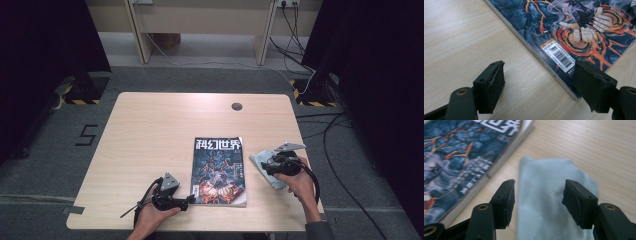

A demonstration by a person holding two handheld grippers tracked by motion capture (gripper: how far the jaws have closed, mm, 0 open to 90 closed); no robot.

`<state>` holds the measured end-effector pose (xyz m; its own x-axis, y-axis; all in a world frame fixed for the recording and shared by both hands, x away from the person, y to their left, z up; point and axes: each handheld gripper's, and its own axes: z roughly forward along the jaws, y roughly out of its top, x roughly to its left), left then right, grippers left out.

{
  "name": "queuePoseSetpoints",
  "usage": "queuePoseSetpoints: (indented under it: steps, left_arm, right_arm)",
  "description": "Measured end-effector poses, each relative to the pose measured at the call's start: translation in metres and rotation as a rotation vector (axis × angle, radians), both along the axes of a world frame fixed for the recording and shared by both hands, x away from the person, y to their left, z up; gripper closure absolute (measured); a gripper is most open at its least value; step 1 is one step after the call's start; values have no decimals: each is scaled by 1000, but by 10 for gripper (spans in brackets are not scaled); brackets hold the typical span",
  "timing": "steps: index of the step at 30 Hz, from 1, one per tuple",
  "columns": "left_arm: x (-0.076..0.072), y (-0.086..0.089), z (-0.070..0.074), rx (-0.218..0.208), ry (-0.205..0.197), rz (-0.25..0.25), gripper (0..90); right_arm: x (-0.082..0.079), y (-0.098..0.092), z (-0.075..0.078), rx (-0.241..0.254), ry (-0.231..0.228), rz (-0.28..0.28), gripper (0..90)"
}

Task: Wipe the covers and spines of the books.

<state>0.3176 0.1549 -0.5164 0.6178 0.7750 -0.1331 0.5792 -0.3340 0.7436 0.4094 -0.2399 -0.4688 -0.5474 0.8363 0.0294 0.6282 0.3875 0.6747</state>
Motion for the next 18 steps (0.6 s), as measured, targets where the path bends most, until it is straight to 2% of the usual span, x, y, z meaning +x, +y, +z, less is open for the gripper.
queuePoseSetpoints:
  steps: [5, 7, 9, 10, 11, 14, 18]
  left_arm:
    - [0, 0, 0, 0, 1, 2, 246]
    - [0, 0, 0, 0, 2, 2, 246]
    - [0, 0, 0, 0, 2, 1, 246]
    - [0, 0, 0, 0, 1, 3, 246]
    - [0, 0, 0, 1, 1, 3, 246]
    - [0, 0, 0, 0, 1, 2, 245]
    - [0, 0, 0, 0, 1, 1, 245]
  right_arm:
    - [-2, 19, 1, 17, -23, 31, 396]
    - [-4, 30, 1, 30, -28, 76, 397]
    - [-6, 36, 0, 26, -14, 97, 397]
    - [-9, 50, -4, -12, 1, 147, 395]
    - [-9, 56, -7, -22, 5, 166, 385]
    - [-12, 69, -12, -38, 20, 176, 332]
    - [-14, 79, -16, -10, 63, 160, 321]
